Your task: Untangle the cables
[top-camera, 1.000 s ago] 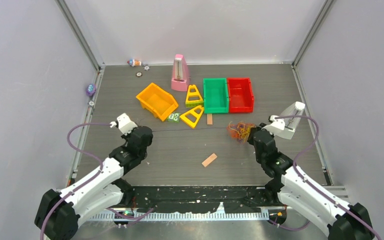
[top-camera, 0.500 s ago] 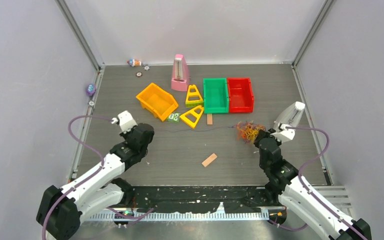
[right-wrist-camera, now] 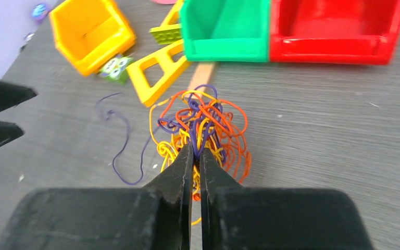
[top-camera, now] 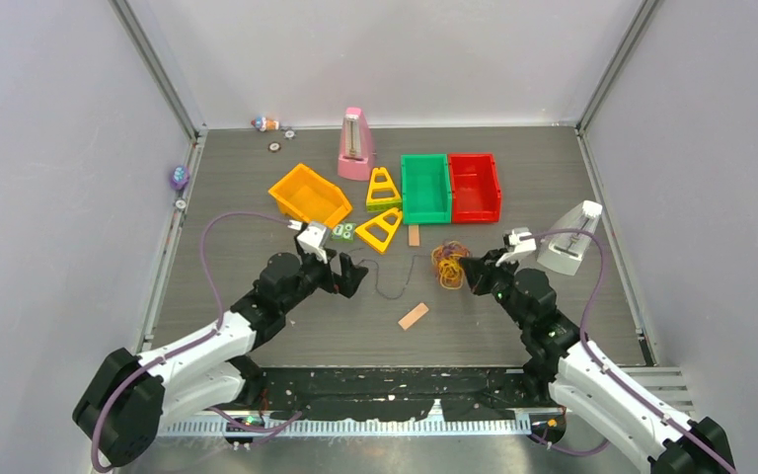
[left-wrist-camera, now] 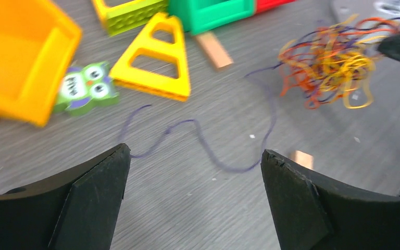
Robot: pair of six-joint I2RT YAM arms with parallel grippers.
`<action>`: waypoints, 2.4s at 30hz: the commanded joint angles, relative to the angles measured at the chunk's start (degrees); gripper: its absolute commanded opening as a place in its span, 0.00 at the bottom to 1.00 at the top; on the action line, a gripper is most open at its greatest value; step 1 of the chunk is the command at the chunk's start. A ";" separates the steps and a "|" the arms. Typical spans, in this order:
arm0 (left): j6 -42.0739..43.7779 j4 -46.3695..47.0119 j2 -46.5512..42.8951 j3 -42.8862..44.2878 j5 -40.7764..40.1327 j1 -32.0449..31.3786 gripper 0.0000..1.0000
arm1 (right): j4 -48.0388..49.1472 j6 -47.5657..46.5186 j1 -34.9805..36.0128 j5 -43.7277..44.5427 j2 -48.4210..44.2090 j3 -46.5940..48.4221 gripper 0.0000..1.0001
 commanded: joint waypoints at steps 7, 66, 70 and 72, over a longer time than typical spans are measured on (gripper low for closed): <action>4.68 16.06 -1.68 -1.11 17.71 -1.39 0.93 | -15.61 0.56 -0.10 -24.04 5.19 26.34 0.05; -1.59 -15.50 9.51 13.36 -23.10 -2.37 0.00 | -46.35 16.29 -0.79 31.50 9.72 30.54 0.05; -5.36 -19.53 6.79 12.68 -34.42 -1.99 0.00 | -48.23 21.68 -3.51 35.53 5.06 26.74 0.05; -8.27 -22.02 5.96 12.59 -39.29 -1.56 0.00 | -48.29 23.32 -4.93 35.65 2.72 25.35 0.05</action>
